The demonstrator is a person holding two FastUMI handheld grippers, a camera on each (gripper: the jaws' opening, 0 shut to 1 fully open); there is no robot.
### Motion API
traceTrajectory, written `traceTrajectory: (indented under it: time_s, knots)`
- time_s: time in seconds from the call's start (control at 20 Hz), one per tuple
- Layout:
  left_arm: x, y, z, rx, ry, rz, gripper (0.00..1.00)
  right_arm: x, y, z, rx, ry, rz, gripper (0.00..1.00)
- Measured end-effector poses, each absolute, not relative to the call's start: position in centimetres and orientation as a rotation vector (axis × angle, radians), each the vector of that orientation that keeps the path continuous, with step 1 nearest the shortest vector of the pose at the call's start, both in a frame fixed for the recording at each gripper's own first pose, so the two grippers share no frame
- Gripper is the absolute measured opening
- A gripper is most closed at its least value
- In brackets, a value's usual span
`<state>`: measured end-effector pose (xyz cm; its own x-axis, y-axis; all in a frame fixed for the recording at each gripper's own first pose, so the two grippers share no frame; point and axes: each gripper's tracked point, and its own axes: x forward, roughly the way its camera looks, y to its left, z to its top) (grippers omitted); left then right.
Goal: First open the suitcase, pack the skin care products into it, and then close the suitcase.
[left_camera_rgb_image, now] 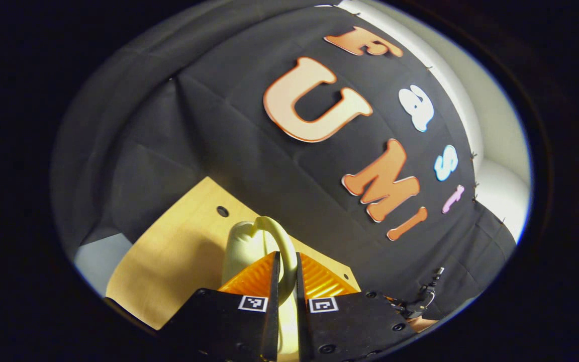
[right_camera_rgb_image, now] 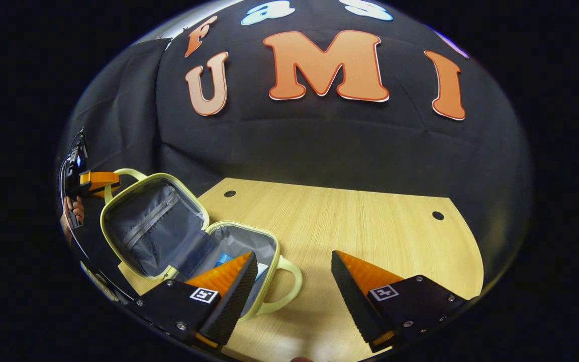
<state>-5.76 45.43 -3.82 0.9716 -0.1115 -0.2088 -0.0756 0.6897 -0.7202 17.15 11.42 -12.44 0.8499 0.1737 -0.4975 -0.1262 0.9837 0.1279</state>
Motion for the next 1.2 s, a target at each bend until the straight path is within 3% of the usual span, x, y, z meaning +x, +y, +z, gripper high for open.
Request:
traceTrajectory:
  time_s: [0.5,0.85,1.2]
  knots:
    - [-2.7,27.2,0.3,-0.681,0.296,-0.198,0.16,14.7,4.8,-10.5,0.118,0.442,0.139,0.94]
    - [0.6,18.0,-3.3,-0.652,0.415,-0.287,0.16,13.0,1.1,-11.4,0.153,0.451,0.13,0.94]
    - [2.8,14.8,-7.6,-0.591,0.552,-0.284,0.16,11.6,-2.0,-12.4,0.18,0.46,0.111,0.94]
